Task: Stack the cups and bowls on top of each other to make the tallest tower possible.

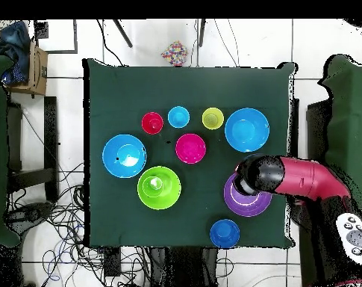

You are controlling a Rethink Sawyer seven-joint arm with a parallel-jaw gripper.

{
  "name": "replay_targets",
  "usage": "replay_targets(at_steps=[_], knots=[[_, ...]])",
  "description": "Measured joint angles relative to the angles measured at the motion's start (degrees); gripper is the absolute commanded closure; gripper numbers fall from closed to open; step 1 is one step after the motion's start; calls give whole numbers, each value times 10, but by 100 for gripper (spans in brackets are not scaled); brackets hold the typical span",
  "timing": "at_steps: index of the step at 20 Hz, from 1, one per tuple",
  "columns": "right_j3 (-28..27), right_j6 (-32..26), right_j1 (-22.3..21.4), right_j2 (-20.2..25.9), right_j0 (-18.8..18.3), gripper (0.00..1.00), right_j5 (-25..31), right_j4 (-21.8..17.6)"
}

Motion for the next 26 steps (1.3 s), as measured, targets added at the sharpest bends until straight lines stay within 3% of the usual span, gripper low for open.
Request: replay_targets(at_steps=[8,19,26], knots=[[-6,0,-14,-6,8,0,3,0],[-21,0,-47,-28,59,0,6,0],[-21,0,-61,-31,70,0,6,0]])
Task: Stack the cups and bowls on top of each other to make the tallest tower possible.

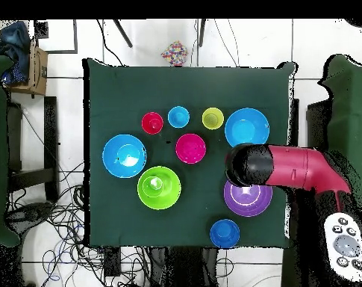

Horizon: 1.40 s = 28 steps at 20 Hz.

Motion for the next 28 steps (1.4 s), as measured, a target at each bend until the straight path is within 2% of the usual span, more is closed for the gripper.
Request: replay_targets(at_steps=[15,19,24,28], knots=[[5,0,-12,-14,9,0,0,18],[18,0,-30,-24,22,0,0,20],[45,0,-62,-45,58,0,0,29],[57,0,-69,-54,81,0,0,36]])
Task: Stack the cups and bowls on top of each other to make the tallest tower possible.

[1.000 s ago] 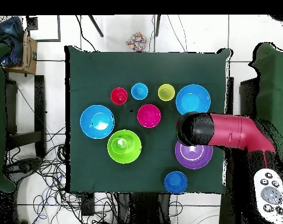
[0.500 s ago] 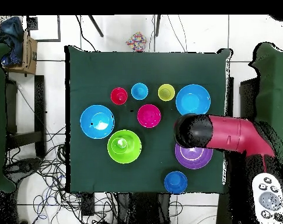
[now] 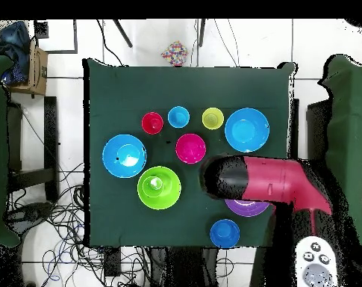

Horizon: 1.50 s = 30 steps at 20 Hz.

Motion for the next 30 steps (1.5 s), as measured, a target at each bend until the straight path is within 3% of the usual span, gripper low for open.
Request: replay_targets(at_steps=[16,30], knots=[[5,0,38,-36,76,0,0,46],[-4,0,39,-88,150,0,2,94]])
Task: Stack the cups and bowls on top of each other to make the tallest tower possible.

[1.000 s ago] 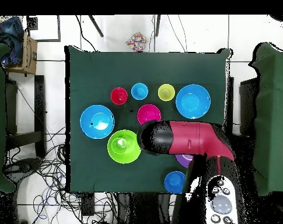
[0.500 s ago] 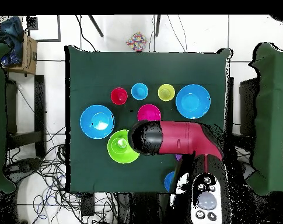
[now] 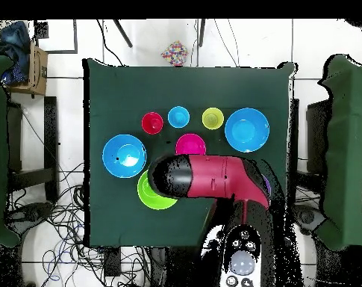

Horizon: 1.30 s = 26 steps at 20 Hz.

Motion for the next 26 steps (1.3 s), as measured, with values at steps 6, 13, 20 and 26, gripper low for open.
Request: replay_targets(at_steps=[6,13,20,26], knots=[[-6,0,0,-19,7,0,0,20],[-20,0,9,-27,8,0,4,27],[-39,0,24,-32,8,0,39,29],[-44,0,25,-33,7,0,48,34]])
